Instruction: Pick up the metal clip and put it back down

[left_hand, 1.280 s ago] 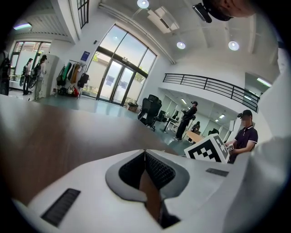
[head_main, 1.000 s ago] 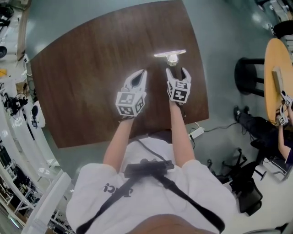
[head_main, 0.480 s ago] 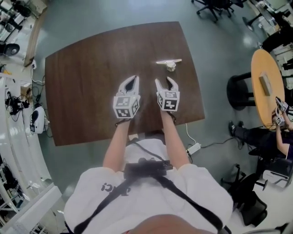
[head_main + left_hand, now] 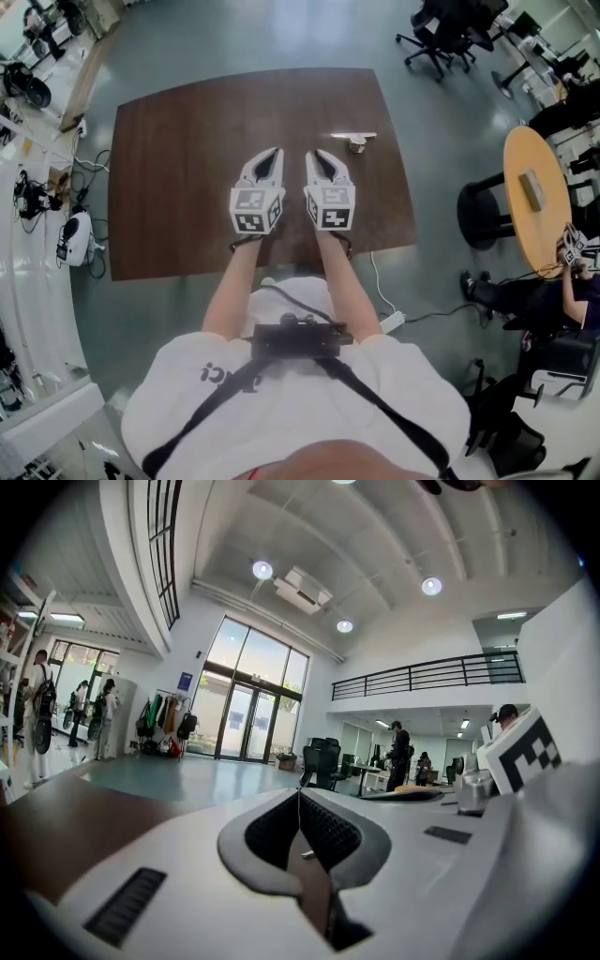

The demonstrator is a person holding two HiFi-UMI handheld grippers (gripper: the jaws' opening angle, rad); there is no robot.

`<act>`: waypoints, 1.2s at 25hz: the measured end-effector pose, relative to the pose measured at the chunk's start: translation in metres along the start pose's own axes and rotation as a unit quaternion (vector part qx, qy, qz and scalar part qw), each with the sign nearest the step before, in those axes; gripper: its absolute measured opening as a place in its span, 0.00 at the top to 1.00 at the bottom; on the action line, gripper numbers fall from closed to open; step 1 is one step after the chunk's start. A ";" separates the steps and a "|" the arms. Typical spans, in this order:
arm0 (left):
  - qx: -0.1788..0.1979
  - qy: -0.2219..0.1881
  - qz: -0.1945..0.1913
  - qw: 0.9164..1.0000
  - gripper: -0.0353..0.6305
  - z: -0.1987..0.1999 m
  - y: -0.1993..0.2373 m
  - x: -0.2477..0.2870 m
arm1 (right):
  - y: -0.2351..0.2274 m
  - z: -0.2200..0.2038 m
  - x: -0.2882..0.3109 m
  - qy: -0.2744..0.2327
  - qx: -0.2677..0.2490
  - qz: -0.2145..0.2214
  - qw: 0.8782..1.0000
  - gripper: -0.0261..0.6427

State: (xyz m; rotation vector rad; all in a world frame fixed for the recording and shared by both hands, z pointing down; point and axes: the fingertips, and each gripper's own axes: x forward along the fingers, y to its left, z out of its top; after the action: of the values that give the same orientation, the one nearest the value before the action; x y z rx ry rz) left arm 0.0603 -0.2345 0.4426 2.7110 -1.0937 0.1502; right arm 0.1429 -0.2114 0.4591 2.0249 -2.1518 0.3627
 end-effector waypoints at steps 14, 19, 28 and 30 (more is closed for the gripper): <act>0.023 -0.053 0.010 0.998 0.93 0.031 0.003 -0.071 | 0.060 0.048 -0.040 -0.067 -0.036 0.016 0.997 0.95; 0.018 -0.056 0.016 0.998 0.93 0.025 0.015 -0.091 | 0.083 0.043 -0.040 -0.061 -0.053 0.025 0.996 0.95; 0.012 -0.063 0.030 0.997 0.93 0.023 0.014 -0.106 | 0.101 0.030 -0.040 -0.036 -0.091 0.039 0.994 0.95; 0.004 -0.049 0.014 0.999 0.93 0.011 -0.013 -0.097 | 0.075 0.003 -0.049 0.001 -0.095 0.021 0.995 0.95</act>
State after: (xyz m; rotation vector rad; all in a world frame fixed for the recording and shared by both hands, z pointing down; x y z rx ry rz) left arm 0.0000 -0.1627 0.4126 2.7369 -1.1588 0.0269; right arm 0.0712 -0.1613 0.4373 1.8781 -2.1404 0.1593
